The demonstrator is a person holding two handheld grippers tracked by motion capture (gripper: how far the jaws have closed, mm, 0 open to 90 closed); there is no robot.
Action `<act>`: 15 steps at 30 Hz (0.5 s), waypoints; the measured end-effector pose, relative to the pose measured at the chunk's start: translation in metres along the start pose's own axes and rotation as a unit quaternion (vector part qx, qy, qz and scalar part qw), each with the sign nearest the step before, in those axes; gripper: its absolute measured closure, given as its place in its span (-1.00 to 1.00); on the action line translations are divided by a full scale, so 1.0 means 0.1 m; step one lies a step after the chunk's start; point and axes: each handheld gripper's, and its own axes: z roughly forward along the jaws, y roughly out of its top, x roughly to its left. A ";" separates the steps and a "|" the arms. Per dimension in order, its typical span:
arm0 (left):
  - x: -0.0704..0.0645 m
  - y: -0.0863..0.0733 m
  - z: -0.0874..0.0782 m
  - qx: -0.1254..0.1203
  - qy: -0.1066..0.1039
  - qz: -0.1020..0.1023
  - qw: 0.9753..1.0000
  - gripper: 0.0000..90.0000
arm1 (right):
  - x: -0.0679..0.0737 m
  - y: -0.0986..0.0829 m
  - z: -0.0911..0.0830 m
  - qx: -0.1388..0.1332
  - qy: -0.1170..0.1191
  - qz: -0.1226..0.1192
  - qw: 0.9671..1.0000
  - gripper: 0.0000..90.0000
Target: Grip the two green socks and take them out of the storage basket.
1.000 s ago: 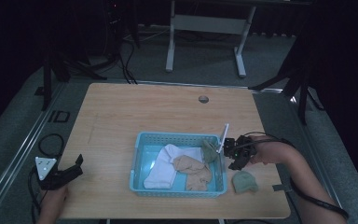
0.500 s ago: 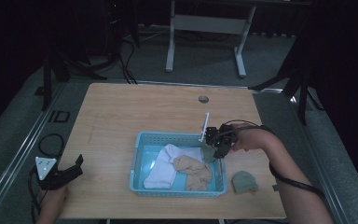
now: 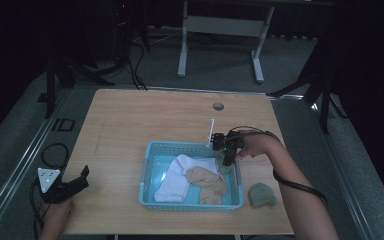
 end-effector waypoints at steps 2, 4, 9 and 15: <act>0.00 0.00 0.00 0.000 0.000 0.000 1.000 -0.98 | 0.00 0.02 0.07 0.005 0.003 -0.001 1.000 0.10; 0.00 0.00 0.00 0.000 0.000 0.000 1.000 -0.98 | 0.02 0.04 0.14 0.017 0.005 -0.002 1.000 0.10; 0.00 0.00 0.00 0.001 0.001 0.000 1.000 -0.98 | 0.04 0.05 0.21 0.030 0.011 -0.008 0.999 0.50; 0.00 0.00 0.00 0.002 0.002 -0.002 1.000 -0.98 | 0.05 0.06 0.13 0.035 0.014 -0.006 0.999 0.84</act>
